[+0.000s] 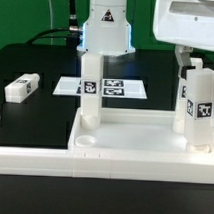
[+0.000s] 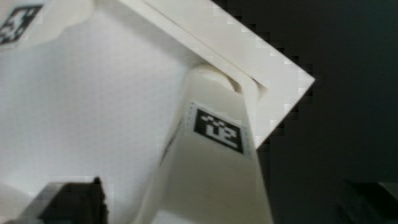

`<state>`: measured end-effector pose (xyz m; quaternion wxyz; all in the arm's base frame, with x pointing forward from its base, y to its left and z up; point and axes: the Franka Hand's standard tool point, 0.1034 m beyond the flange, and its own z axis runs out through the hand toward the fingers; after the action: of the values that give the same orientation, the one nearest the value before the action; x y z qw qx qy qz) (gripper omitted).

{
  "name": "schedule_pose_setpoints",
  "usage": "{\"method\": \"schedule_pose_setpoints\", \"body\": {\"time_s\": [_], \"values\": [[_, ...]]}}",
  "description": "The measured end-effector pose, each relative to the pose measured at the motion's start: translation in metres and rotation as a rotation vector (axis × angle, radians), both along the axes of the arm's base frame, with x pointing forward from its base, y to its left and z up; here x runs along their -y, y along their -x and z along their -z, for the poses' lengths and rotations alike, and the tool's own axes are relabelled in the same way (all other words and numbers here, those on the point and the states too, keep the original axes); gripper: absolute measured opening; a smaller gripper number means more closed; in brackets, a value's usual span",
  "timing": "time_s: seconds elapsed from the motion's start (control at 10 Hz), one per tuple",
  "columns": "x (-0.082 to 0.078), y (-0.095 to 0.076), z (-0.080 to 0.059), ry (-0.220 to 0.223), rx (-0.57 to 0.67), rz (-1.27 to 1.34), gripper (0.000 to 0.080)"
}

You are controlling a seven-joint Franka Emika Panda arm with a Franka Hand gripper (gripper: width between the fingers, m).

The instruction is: Assemble desk

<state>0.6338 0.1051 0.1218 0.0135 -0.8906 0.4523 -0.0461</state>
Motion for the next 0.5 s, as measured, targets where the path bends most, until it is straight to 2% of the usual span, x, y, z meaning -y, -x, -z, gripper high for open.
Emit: {"method": "schedule_pose_setpoints", "body": {"time_s": [0.5], "values": [[0.0013,-0.001,0.0008,0.043,0.001,-0.385,0.0648]]}}
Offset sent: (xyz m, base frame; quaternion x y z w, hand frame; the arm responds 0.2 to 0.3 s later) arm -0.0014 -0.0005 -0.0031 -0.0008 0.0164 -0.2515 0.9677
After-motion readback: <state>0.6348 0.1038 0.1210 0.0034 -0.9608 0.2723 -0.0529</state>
